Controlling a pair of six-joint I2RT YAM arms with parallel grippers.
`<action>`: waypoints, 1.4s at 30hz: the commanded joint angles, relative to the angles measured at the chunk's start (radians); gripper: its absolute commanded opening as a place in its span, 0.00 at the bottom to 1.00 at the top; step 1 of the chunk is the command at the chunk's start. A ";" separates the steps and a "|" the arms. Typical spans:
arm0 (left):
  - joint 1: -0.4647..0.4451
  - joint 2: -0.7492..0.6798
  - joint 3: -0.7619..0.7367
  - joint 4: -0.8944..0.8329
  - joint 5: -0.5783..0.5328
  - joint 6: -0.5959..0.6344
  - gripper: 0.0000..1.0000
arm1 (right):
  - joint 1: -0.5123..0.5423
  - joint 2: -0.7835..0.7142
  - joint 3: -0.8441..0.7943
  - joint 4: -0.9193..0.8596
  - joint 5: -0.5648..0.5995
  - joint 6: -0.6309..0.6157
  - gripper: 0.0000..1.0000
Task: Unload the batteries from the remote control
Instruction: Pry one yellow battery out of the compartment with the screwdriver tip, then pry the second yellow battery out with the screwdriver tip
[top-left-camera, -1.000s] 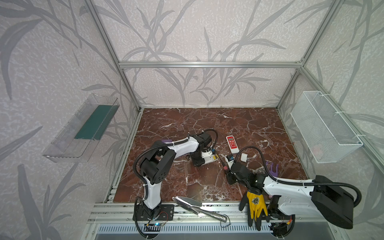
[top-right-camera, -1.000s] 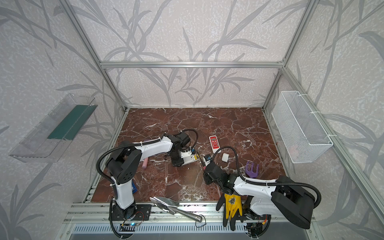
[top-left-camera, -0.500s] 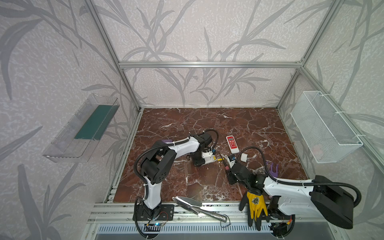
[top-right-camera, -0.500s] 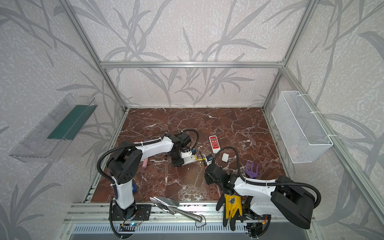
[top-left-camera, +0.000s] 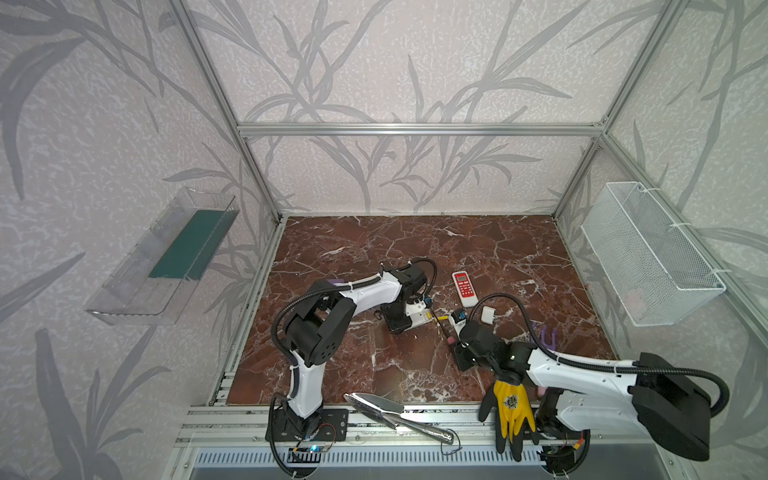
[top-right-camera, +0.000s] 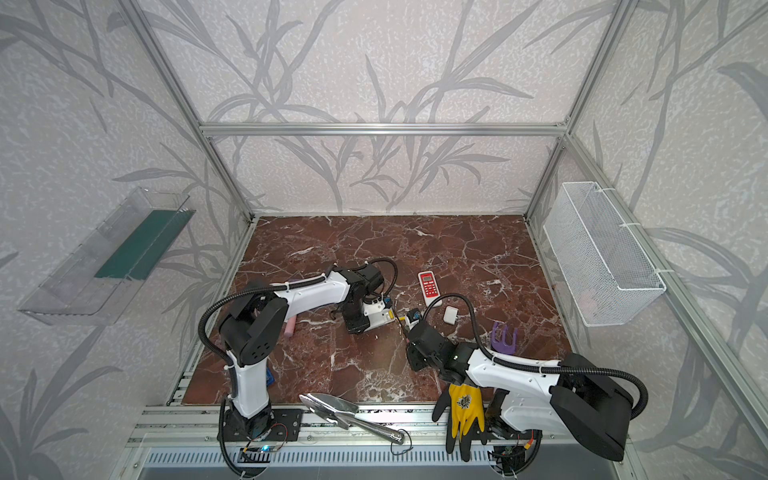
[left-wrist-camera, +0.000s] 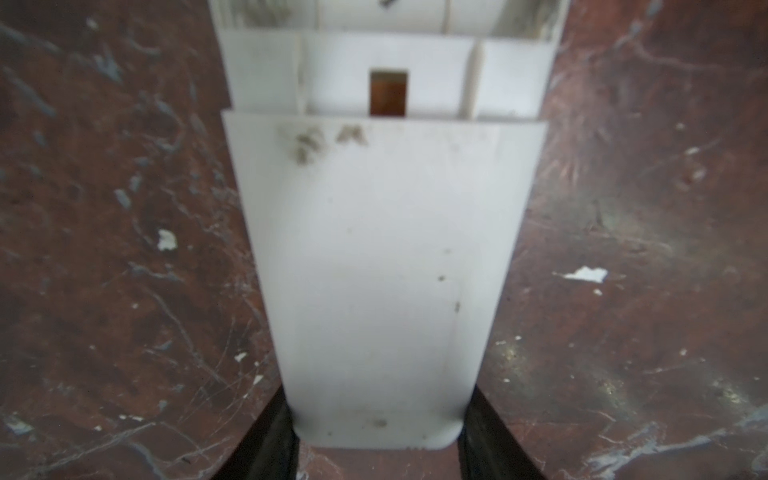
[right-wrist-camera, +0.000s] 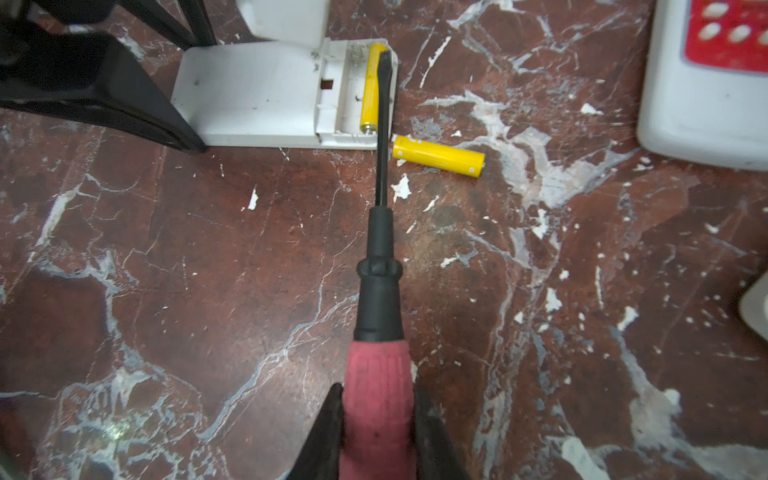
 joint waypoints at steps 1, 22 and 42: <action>-0.011 0.074 -0.026 -0.045 0.042 -0.076 0.48 | -0.005 -0.025 0.061 -0.096 -0.052 -0.002 0.00; -0.024 -0.015 -0.107 0.093 0.110 -0.352 0.48 | -0.056 0.111 0.249 -0.276 -0.157 0.083 0.00; -0.055 -0.013 -0.105 0.096 0.071 -0.386 0.47 | -0.083 0.268 0.384 -0.374 -0.181 0.142 0.00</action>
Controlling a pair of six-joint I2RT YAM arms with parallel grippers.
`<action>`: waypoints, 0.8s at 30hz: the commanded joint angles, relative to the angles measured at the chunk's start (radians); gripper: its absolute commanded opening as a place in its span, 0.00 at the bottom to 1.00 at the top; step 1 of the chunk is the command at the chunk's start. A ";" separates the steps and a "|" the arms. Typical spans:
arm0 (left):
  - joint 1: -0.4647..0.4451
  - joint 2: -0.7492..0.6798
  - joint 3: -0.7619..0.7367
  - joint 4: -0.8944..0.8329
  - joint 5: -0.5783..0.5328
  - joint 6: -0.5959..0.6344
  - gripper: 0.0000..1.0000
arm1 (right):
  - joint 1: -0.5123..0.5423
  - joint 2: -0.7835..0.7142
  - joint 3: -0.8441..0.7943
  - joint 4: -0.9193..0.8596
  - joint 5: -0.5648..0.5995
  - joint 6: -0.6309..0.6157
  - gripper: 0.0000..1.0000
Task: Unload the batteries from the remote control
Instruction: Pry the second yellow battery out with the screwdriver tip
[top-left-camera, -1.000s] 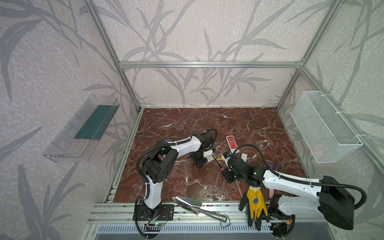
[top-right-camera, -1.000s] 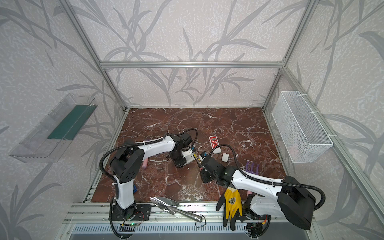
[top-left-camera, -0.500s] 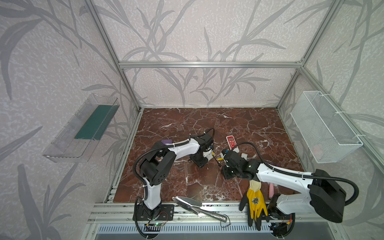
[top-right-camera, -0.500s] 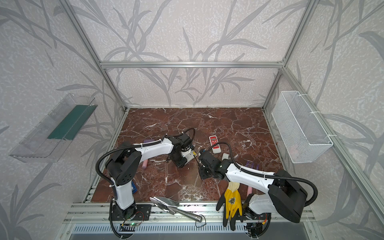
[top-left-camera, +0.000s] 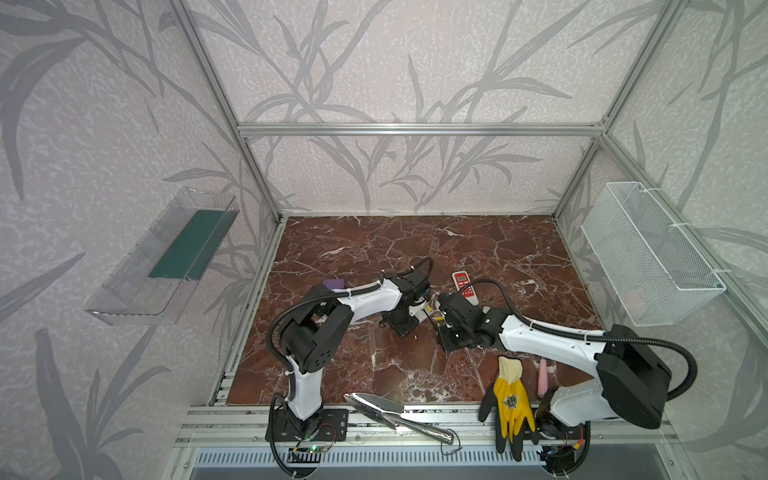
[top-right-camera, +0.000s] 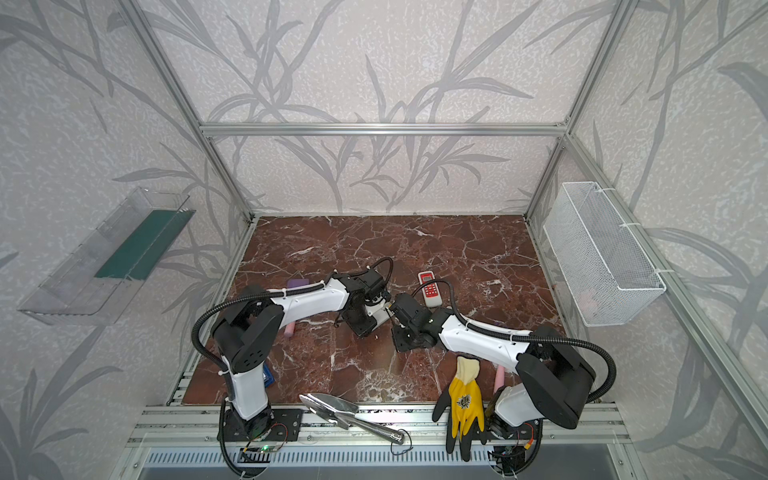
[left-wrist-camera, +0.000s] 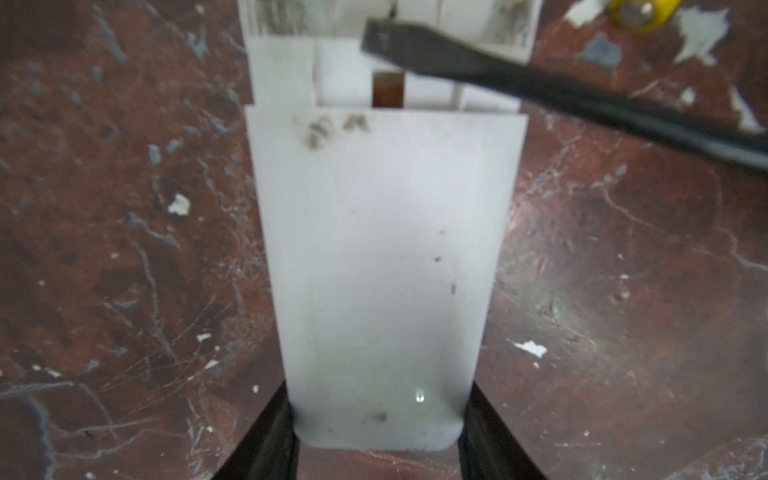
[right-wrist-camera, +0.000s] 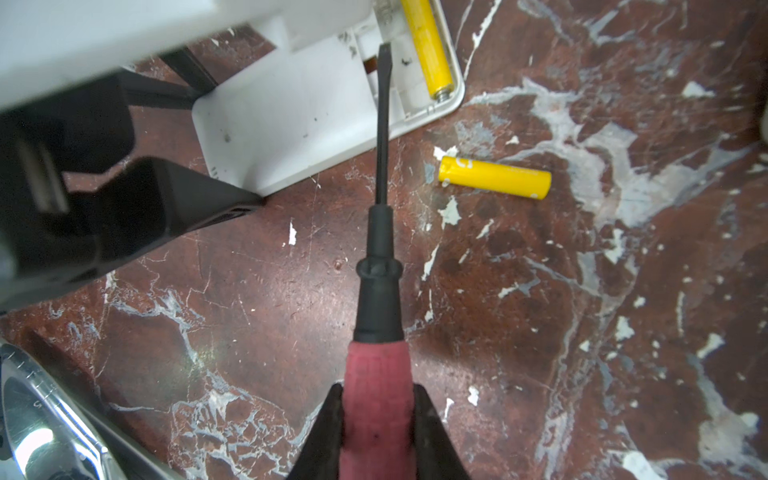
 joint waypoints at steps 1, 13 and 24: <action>-0.012 0.047 -0.023 -0.017 0.043 -0.031 0.47 | -0.003 0.015 0.022 -0.050 0.013 0.039 0.00; -0.013 0.059 -0.008 -0.018 0.021 -0.073 0.46 | -0.003 0.049 0.064 -0.088 0.033 0.076 0.00; -0.020 0.051 -0.014 -0.032 0.031 -0.076 0.45 | -0.003 0.127 0.054 0.005 0.059 0.111 0.00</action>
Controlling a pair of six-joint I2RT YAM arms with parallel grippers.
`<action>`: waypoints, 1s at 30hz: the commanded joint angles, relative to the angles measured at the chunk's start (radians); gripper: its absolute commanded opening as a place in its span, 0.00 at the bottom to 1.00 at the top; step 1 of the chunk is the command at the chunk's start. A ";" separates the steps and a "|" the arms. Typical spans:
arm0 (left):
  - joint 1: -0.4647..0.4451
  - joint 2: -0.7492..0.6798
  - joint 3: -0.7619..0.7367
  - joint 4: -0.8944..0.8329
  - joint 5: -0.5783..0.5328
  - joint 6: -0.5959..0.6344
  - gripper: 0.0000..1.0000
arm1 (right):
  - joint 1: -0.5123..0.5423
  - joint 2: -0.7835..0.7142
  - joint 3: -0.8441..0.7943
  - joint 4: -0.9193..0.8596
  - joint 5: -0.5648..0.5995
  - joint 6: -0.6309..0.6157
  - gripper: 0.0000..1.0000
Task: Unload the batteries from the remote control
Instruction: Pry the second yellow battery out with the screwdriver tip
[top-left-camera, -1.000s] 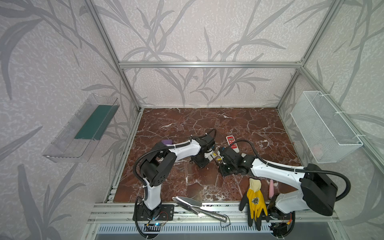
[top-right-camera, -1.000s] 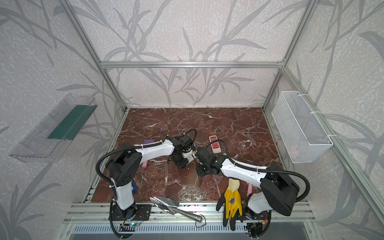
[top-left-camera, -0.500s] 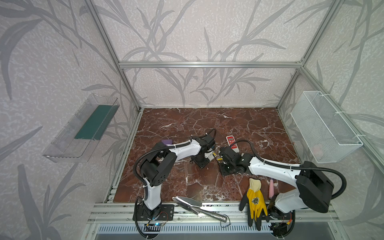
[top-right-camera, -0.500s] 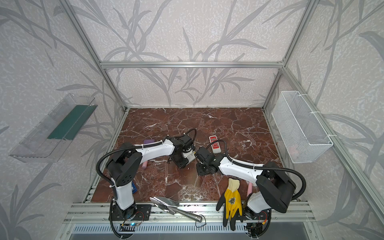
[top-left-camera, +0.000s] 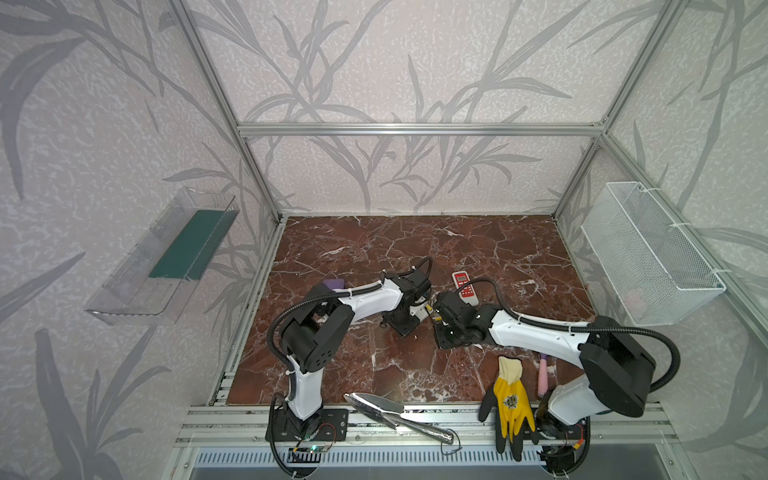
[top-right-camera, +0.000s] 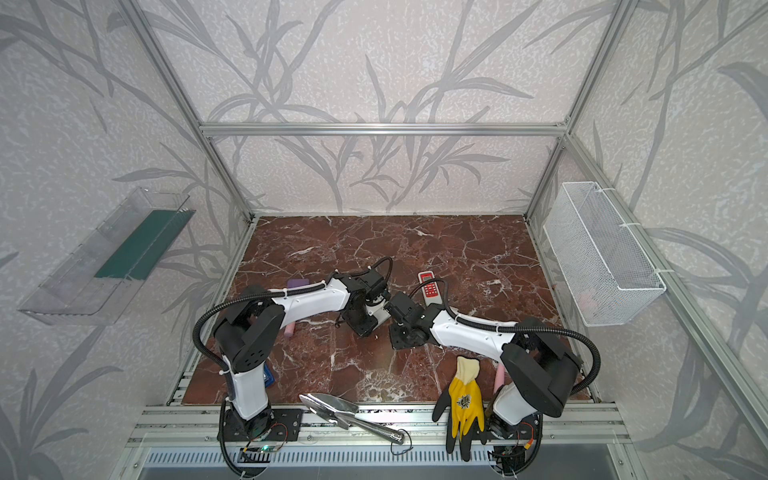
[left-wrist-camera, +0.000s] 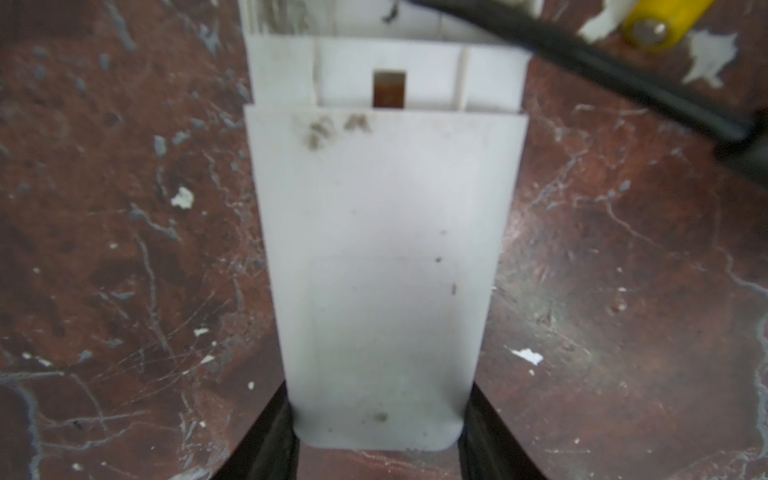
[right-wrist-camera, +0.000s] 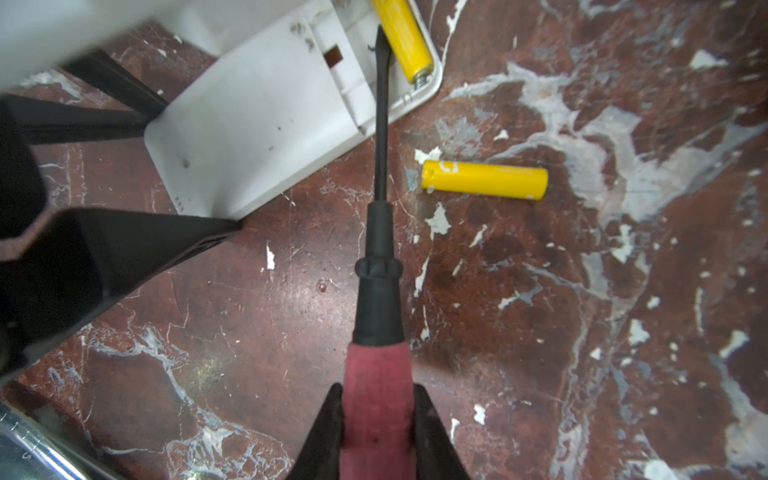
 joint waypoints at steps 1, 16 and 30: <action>-0.014 0.046 -0.023 -0.026 0.033 -0.021 0.45 | -0.003 0.033 -0.007 0.029 0.019 0.032 0.00; -0.014 0.062 0.009 -0.060 0.007 -0.029 0.45 | -0.001 -0.058 -0.117 0.131 0.038 0.031 0.00; -0.010 0.065 0.031 -0.099 -0.024 -0.022 0.46 | -0.002 -0.106 -0.218 0.256 0.024 0.024 0.00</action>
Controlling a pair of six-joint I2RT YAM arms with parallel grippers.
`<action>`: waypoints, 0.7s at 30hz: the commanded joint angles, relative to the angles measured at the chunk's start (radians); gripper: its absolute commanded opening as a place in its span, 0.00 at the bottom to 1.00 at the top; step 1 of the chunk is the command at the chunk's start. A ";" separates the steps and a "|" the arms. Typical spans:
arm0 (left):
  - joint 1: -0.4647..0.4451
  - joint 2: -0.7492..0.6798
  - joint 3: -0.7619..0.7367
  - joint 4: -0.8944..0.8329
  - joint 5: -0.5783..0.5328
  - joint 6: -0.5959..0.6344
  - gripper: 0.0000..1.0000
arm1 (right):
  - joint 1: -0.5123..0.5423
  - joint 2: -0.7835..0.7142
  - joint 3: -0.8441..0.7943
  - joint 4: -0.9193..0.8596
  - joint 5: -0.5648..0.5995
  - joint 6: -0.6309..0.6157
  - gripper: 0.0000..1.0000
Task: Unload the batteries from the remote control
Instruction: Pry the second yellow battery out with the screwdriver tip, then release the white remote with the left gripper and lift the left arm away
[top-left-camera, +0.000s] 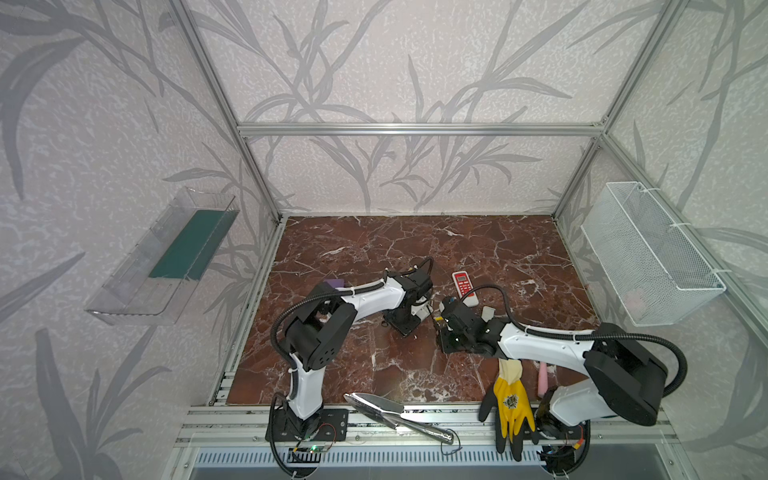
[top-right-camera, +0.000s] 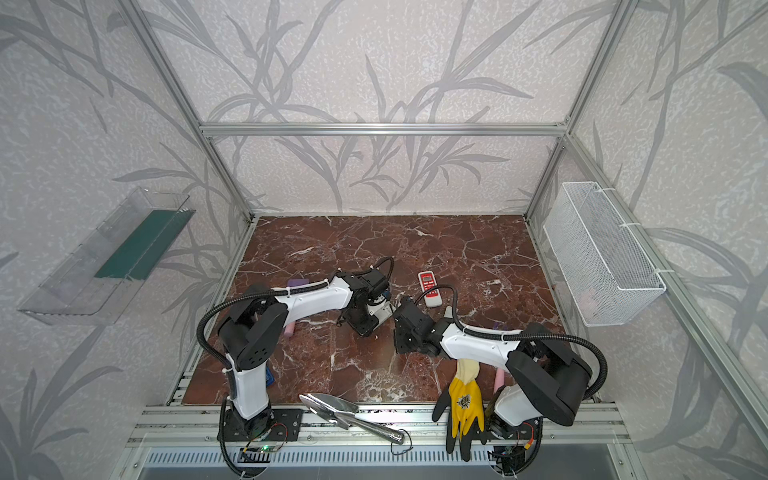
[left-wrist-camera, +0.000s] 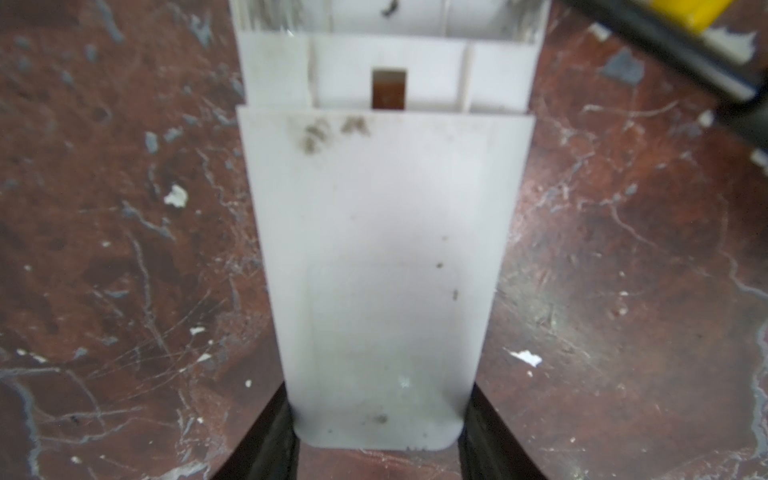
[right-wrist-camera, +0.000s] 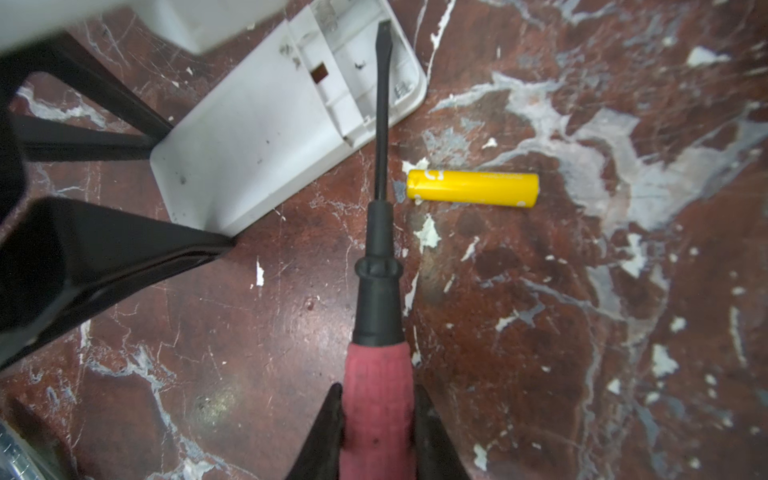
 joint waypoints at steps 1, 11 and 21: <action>-0.003 0.039 -0.007 -0.055 -0.016 -0.011 0.47 | -0.001 -0.039 -0.021 -0.001 0.010 -0.003 0.00; 0.101 -0.081 0.105 -0.058 -0.015 -0.002 0.99 | -0.029 -0.121 0.001 -0.021 0.099 -0.131 0.00; 0.330 -0.022 0.352 0.053 0.024 -0.040 1.00 | -0.084 -0.087 0.002 0.019 0.064 -0.177 0.00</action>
